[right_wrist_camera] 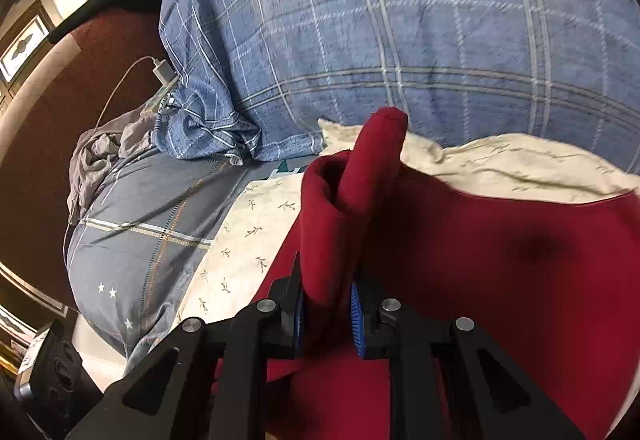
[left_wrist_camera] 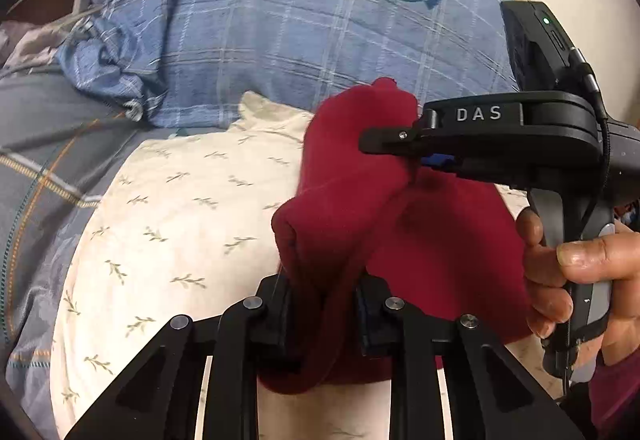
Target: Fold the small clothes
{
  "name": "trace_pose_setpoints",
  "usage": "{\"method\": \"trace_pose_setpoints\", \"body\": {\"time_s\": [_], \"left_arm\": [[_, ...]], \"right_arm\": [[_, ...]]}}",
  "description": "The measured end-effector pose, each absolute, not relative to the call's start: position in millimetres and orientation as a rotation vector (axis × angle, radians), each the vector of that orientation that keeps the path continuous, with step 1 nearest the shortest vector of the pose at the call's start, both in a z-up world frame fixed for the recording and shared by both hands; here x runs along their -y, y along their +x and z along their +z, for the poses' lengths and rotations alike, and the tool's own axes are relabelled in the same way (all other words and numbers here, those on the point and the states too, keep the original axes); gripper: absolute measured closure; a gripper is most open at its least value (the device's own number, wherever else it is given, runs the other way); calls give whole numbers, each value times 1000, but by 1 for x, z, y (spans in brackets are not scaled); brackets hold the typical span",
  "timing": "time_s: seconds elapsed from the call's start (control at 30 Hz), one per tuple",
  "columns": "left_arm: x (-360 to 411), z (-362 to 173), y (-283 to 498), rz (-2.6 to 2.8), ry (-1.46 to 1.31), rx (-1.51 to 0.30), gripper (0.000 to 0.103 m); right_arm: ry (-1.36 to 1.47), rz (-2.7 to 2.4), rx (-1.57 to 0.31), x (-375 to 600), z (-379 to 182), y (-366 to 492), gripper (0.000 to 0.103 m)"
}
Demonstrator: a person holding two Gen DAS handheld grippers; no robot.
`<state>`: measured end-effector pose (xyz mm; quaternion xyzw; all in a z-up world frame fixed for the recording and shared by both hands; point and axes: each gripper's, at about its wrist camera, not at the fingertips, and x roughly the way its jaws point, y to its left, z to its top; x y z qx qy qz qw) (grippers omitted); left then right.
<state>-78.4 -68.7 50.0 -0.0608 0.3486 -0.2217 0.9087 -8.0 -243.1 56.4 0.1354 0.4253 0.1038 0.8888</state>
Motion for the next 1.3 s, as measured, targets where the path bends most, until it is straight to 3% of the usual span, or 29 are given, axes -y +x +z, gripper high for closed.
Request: {"method": "trace_pose_setpoints", "body": {"time_s": [0.33, 0.67, 0.73, 0.77, 0.9, 0.97, 1.03, 1.3], "left_arm": [[158, 78, -109, -634, -67, -746, 83], [255, 59, -116, -724, 22, -830, 83], [260, 54, -111, -727, 6, -855, 81], [258, 55, -111, -740, -2, -857, 75], [235, 74, -122, -828, -14, -881, 51], [214, 84, -131, -836, 0, -850, 47], [193, 94, -140, -818, 27, -799, 46], [132, 87, -145, -637, 22, -796, 47]], "right_arm": [[261, 115, -827, 324, 86, -57, 85], [417, -57, -821, 436, 49, -79, 85], [408, -121, -828, 443, 37, -78, 88], [435, -120, -828, 446, 31, -78, 88], [577, -84, -798, 455, 35, -97, 80], [591, -62, -778, 451, 49, -114, 67], [606, -21, -748, 439, 62, -135, 41], [589, 46, -867, 389, 37, -153, 38]]}}
